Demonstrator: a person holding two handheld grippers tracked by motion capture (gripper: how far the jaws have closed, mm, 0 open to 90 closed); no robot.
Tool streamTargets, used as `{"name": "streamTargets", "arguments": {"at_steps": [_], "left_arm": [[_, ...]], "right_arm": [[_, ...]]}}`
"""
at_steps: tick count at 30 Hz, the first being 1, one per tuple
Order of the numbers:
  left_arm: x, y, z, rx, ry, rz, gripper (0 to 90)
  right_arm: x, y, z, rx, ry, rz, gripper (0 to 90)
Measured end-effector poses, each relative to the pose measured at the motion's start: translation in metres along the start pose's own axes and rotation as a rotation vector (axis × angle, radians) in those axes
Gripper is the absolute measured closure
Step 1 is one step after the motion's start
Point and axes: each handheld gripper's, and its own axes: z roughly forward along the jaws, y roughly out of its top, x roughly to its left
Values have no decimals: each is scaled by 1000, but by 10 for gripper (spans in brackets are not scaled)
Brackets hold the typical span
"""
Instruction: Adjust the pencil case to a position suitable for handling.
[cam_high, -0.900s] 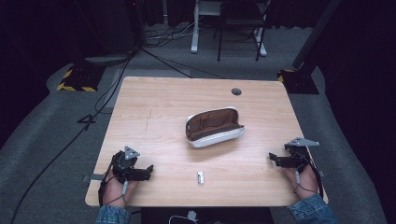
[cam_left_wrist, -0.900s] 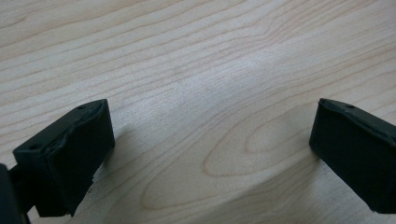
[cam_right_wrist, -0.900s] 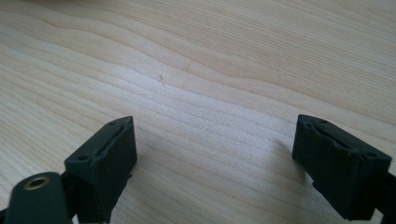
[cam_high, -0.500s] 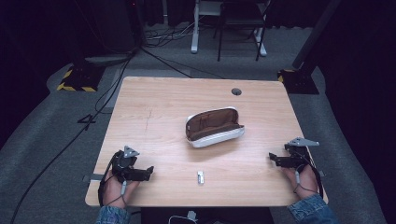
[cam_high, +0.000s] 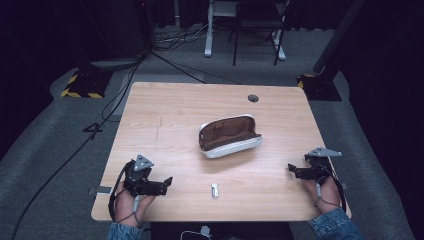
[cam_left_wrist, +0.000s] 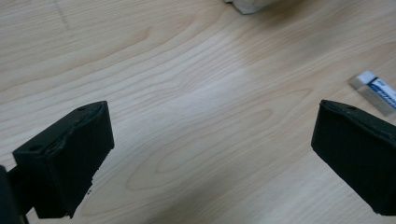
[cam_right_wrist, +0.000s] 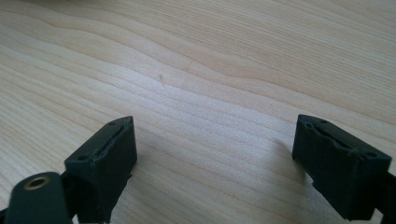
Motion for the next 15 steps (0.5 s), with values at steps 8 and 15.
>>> {"name": "streamTargets", "arguments": {"at_steps": [8,15], "left_arm": [[-27,11,1,5,-55,95,0],[-45,16,12,13,-117,127,0]], "right_arm": [[0,0,0,0,0,0,142],[0,0,0,1,1,0,143]]}}
